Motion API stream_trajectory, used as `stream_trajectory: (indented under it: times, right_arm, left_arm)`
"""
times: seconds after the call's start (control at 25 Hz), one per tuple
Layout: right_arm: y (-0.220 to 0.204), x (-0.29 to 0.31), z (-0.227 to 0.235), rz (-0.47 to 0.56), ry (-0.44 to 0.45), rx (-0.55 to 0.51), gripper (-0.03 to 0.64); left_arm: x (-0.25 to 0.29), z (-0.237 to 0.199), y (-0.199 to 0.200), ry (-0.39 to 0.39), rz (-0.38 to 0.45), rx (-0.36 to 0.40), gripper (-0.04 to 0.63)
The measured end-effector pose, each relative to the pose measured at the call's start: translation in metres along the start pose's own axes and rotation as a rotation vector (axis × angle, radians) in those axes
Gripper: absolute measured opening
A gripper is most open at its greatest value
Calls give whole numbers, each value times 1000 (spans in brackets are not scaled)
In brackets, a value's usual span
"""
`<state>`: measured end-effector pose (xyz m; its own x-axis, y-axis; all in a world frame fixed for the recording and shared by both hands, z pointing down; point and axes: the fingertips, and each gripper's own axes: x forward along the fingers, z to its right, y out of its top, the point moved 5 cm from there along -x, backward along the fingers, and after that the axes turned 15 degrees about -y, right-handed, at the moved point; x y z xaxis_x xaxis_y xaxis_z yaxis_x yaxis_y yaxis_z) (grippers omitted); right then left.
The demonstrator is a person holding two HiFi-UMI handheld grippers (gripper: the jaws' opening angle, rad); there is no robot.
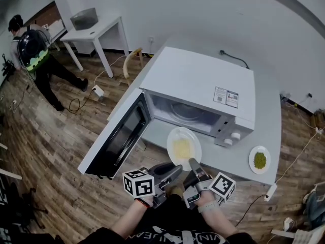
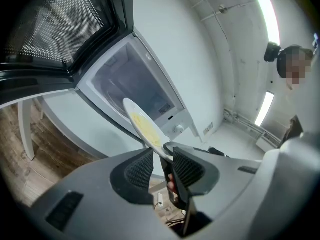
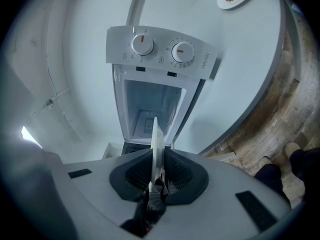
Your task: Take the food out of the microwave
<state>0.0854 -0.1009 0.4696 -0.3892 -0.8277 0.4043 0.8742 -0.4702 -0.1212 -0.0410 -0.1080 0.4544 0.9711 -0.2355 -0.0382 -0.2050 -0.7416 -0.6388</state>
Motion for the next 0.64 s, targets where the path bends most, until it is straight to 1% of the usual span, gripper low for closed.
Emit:
stream_trajectory:
  times: [0.48, 0.64]
  right_arm:
    - [2, 0, 6, 12, -18, 23, 58]
    - [4, 2, 6, 11, -12, 25, 58]
  left_arm:
    - [4, -4, -1, -7, -28, -16, 124]
    - [6, -6, -1, -5, -30, -21, 124]
